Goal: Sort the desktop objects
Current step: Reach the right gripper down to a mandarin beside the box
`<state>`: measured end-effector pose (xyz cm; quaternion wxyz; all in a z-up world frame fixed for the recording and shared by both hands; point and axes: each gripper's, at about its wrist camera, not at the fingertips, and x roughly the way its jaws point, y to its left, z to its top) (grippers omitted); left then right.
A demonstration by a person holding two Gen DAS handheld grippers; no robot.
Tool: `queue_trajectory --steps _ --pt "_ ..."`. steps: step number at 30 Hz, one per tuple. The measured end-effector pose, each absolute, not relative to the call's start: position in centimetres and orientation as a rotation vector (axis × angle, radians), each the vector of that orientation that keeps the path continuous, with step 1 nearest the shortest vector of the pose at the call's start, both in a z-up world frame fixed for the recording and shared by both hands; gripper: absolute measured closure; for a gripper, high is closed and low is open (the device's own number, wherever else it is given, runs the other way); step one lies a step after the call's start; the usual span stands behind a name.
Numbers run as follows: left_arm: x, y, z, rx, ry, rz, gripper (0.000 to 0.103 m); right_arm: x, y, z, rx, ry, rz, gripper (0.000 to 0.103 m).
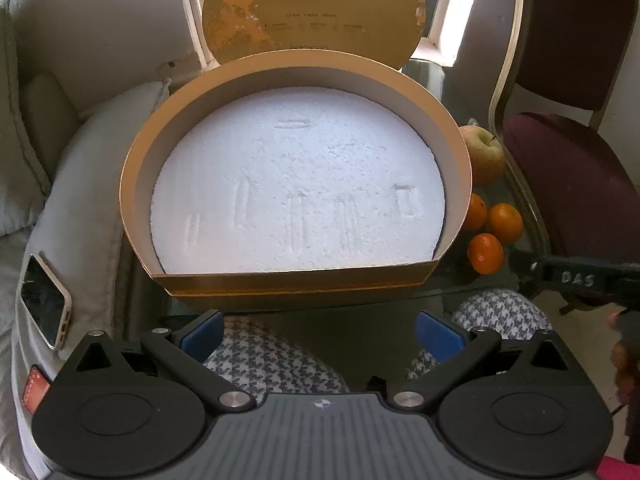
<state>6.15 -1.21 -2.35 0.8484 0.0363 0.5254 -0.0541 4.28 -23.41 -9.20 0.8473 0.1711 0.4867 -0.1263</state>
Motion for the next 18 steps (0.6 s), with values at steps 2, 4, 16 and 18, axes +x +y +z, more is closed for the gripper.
queue_trajectory --steps 2,4,16,18 --pt "6.2 -1.1 -2.4 0.076 1.107 -0.093 0.001 4.5 -23.9 -10.1 0.408 1.044 -0.246 0.022" --pt "6.4 -1.0 -2.5 0.071 1.108 -0.084 0.001 4.8 -24.4 -10.7 0.446 1.058 -0.239 0.025" --pt "7.1 -1.2 -2.7 0.104 1.132 -0.061 0.007 7.5 -26.7 -13.2 0.668 1.072 -0.226 0.025" --pt "7.1 -1.3 -2.7 0.109 1.127 -0.072 0.007 7.8 -26.7 -13.4 0.683 1.067 -0.221 0.025"
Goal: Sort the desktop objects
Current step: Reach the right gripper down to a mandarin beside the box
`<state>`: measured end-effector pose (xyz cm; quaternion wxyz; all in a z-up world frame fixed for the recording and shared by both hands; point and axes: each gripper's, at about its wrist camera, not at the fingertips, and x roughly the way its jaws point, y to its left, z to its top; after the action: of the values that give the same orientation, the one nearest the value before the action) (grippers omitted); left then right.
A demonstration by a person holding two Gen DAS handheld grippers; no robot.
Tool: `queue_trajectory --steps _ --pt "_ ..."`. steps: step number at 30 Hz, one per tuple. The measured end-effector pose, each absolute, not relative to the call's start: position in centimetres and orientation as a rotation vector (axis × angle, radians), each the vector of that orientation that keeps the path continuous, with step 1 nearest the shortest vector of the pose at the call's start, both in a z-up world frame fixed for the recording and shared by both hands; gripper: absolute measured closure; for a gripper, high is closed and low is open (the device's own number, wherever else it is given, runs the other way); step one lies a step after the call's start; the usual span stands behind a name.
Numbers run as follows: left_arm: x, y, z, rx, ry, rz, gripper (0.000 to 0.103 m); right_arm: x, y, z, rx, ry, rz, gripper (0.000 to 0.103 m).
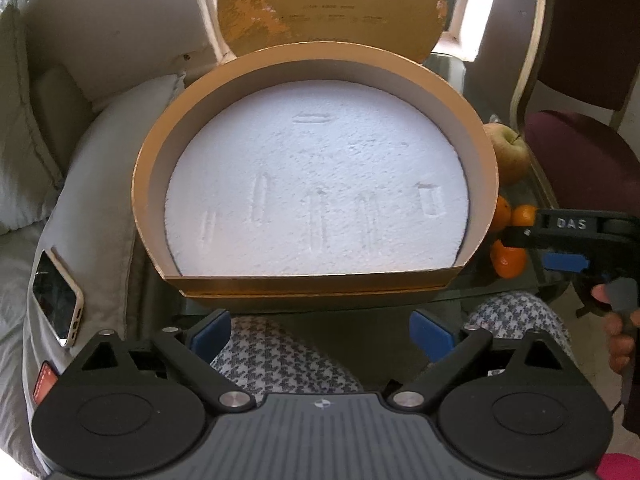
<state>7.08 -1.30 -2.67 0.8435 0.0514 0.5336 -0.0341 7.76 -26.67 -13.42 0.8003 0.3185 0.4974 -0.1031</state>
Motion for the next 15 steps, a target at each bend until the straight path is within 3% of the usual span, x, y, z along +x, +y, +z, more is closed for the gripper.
queue_trajectory --steps 2,4,12,15 --pt "7.1 -1.4 -2.6 0.115 1.122 -0.081 0.007 8.0 -26.7 -13.6 0.692 1.062 -0.210 0.027" --pt "7.1 -1.6 -2.7 0.126 1.120 -0.084 0.007 8.3 -26.8 -13.9 0.719 1.071 -0.204 0.036" --pt "7.2 -1.0 -3.0 0.109 1.132 -0.066 0.006 9.0 -27.5 -15.5 0.812 1.121 -0.258 0.037" --pt "7.1 -0.6 -3.0 0.093 1.133 -0.056 0.006 9.1 -27.7 -16.1 0.835 1.137 -0.282 0.053"
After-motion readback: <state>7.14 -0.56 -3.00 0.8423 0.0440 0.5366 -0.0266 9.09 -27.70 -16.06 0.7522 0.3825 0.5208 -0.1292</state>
